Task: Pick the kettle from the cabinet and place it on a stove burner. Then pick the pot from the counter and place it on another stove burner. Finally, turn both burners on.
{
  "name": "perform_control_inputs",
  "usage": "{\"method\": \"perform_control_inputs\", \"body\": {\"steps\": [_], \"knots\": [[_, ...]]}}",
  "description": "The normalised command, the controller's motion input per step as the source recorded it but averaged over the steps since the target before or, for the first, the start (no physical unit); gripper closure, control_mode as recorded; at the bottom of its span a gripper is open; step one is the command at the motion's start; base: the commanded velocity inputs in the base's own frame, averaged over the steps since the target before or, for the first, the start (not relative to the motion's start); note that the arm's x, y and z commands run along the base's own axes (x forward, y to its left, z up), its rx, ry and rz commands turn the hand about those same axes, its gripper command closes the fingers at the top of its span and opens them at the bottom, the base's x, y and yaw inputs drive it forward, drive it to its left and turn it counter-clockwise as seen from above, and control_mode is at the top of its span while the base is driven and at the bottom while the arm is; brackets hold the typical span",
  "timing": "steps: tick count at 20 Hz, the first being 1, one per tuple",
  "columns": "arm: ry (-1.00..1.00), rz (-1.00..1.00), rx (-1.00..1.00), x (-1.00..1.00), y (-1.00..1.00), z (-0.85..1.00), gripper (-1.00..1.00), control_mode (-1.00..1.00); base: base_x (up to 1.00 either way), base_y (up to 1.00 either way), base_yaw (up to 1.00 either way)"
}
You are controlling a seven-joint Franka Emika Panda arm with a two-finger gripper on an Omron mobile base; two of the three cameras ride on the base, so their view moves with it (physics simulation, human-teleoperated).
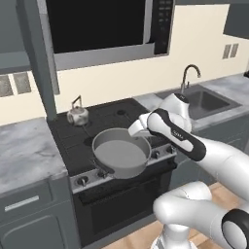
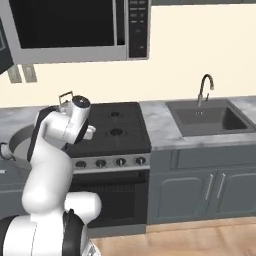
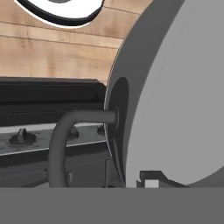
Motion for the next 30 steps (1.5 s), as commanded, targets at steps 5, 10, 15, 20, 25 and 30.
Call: {"method": "perform_control_inputs", "body": {"steps": [5, 10, 15, 20, 25, 30], "knots": [[0.00, 0.00, 0.00, 0.00, 0.00, 0.00, 1.00, 1.00, 0.73, -0.30, 0.12], [0.00, 0.00, 0.00, 0.00, 0.00, 0.00, 1.00, 1.00, 0.61, -0.34, 0.14], [0.00, 0.00, 0.00, 0.00, 0.00, 0.00, 1.00, 1.00, 0.46, -0.41, 0.21], [0.00, 0.00, 0.00, 0.00, 0.00, 0.00, 1.00, 1.00, 0.14, -0.43, 0.26], [0.00, 0.00, 0.00, 0.00, 0.00, 0.00, 1.00, 1.00, 0.00, -0.38, 0.32], [0.00, 0.00, 0.00, 0.00, 0.00, 0.00, 1.00, 1.00, 0.04, -0.36, 0.34]]}}
